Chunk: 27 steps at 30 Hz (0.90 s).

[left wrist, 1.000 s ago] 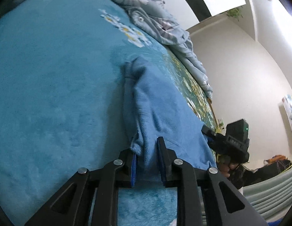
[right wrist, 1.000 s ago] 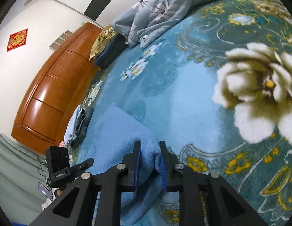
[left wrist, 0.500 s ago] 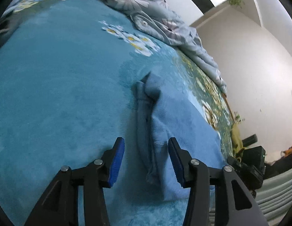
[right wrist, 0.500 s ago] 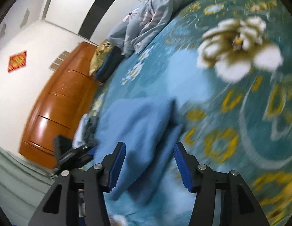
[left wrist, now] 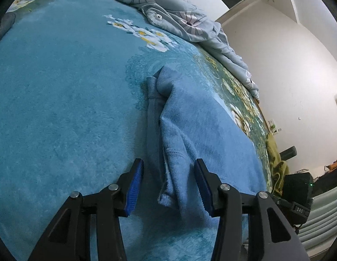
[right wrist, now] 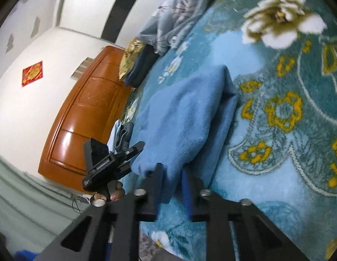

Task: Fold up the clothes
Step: 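Grasp the folded sweater bundle with both tools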

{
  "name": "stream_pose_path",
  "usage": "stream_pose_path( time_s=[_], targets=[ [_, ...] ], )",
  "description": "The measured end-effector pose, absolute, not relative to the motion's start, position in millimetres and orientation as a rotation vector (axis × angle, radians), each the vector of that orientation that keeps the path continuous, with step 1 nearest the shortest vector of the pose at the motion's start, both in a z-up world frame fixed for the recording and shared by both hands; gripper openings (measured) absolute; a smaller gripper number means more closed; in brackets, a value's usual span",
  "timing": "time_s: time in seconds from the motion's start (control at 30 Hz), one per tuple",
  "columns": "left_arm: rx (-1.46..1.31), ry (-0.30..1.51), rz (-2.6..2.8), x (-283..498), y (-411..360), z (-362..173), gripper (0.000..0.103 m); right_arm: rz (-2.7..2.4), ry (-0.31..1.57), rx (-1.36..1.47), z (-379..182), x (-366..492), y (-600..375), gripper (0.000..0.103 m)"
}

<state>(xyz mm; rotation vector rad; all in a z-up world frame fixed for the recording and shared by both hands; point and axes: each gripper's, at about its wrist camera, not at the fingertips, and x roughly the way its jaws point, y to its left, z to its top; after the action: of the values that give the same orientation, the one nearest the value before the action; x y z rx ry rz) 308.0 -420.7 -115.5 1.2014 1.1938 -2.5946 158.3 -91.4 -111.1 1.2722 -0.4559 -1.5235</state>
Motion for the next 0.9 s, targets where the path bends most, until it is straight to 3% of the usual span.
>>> stream_pose_path(
  time_s=[0.13,0.4,0.5,0.53,0.57,0.9],
  targets=[
    [1.194,1.213,-2.597,307.9,-422.0,-117.7,0.05,-1.555,-0.364,1.303,-118.9,164.5,-91.8,0.006],
    [1.19,1.135,-2.615,311.2,-427.5,-105.8,0.05,-1.597,-0.36,1.293,-122.5,161.1,-90.2,0.01],
    [1.206,1.113,-2.617,306.5,-431.5,-104.3,0.05,-1.637,-0.367,1.274,-120.1,156.7,-87.1,0.024],
    [1.214,1.103,-2.622,304.4,-432.2,-104.4,0.05,-1.656,-0.371,1.274,-120.2,154.7,-86.2,0.041],
    [1.223,1.094,-2.627,302.4,-432.9,-104.5,0.05,-1.672,-0.384,1.277,-121.0,152.5,-84.7,0.049],
    [1.353,1.039,-2.669,268.7,-430.8,-112.0,0.051,-1.733,-0.461,1.312,-125.5,138.1,-95.4,0.055]
  ],
)
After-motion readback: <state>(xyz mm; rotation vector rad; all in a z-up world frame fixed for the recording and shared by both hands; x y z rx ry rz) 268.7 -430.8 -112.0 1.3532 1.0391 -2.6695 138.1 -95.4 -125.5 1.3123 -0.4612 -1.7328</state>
